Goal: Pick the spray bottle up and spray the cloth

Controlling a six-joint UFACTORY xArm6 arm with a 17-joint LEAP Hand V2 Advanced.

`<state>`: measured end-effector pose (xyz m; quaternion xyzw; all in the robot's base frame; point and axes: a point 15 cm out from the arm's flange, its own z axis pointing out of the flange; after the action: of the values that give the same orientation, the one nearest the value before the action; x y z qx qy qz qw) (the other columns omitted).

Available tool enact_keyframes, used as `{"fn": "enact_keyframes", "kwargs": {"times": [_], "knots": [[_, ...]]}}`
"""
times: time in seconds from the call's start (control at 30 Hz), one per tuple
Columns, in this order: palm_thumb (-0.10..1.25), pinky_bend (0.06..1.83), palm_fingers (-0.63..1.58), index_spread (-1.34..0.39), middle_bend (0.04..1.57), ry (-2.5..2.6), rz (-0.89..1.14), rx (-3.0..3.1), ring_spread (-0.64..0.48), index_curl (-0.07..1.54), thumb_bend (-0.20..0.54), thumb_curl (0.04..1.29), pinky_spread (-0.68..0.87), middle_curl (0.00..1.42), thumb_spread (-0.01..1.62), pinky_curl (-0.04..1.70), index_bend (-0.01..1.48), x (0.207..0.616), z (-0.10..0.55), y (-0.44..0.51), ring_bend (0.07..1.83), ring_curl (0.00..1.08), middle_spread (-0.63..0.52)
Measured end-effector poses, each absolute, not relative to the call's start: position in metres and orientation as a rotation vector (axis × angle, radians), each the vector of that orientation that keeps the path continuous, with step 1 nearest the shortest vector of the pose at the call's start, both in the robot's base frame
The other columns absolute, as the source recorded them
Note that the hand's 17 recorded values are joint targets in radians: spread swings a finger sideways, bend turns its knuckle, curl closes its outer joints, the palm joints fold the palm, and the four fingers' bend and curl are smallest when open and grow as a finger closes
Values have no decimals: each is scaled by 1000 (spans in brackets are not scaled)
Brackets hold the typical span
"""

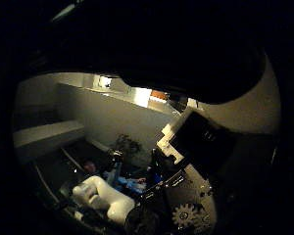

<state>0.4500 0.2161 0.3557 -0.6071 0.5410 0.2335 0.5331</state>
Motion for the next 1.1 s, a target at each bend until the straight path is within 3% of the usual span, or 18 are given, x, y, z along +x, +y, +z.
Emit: {"fn": "enact_keyframes", "kwargs": {"times": [1.1], "knots": [[1051, 1400, 1096, -258, 1303, 1370, 641, -1408, -261, 982, -16, 840, -186, 960, 805, 877, 1070, 488, 268, 203, 1318, 926, -166]]}}
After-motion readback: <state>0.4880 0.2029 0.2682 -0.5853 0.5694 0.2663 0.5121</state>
